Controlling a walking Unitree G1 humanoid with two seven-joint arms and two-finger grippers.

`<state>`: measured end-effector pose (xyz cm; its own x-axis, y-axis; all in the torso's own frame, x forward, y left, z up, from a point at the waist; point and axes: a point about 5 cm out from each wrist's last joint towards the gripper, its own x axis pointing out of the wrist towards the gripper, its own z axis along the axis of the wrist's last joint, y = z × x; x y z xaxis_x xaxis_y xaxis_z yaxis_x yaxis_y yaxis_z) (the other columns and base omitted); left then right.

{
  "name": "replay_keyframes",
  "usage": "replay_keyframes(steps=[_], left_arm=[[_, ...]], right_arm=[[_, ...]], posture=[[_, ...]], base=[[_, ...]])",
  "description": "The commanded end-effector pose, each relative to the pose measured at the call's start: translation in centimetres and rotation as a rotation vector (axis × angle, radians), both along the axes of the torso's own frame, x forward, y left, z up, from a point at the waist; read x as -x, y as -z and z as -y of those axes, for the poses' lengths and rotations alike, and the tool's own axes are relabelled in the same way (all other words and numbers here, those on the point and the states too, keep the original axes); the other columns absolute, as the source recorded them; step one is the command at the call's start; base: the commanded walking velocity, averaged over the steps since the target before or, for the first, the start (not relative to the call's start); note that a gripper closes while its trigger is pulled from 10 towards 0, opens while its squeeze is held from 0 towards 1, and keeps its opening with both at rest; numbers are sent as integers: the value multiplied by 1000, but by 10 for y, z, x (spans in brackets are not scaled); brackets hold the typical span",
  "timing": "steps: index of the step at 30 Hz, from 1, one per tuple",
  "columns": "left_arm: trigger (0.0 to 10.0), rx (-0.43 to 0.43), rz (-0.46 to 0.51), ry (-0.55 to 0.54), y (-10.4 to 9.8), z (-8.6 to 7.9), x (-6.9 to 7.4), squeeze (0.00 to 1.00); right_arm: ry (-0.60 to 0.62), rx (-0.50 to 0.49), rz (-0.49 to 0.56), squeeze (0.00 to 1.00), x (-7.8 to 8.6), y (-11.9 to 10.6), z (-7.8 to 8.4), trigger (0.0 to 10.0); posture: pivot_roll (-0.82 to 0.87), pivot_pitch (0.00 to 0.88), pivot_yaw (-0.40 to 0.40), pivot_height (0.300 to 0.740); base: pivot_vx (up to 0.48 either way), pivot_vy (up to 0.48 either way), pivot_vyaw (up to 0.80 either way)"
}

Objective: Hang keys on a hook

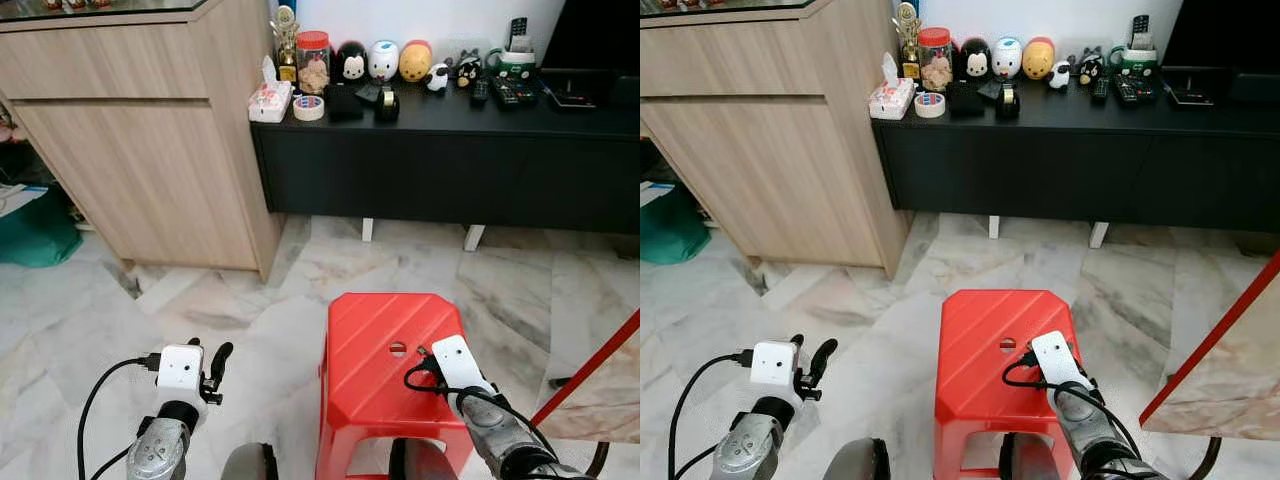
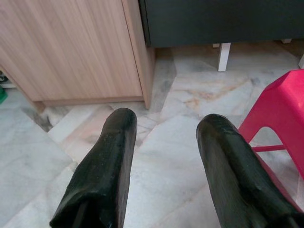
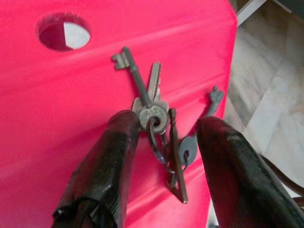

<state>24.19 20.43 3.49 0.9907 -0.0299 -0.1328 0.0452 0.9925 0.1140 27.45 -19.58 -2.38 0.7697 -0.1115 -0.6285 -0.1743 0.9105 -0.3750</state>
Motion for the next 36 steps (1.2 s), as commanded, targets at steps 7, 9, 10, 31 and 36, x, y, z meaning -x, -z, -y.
replay_keyframes(steps=[7, 9, 10, 31, 36], left_arm=[[10000, -25, -19, 11, 0, -2, 3, 0], [10000, -27, -23, 12, 0, -2, 4, 0], [10000, -27, -23, 12, 0, -2, 4, 0], [10000, -44, -41, 8, 2, -6, 4, 0], [10000, -44, -44, 8, 3, -6, 1, 0]], right_arm=[[23, -8, -15, 0, 2, 2, 1, 10000], [23, -11, -14, 0, 1, 1, 2, 941], [23, -11, -14, 0, 1, 1, 2, 941], [13, -21, -10, 0, 1, 1, -2, 0], [8, -40, 16, 0, -3, -2, -5, 0]], posture=[[92, 85, 39, 617], [93, 86, 40, 617], [93, 86, 40, 617], [97, 78, 44, 617], [97, 70, 41, 617]], base=[[0, 0, 0], [0, 0, 0], [0, 0, 0], [0, 0, 0], [0, 0, 0]])
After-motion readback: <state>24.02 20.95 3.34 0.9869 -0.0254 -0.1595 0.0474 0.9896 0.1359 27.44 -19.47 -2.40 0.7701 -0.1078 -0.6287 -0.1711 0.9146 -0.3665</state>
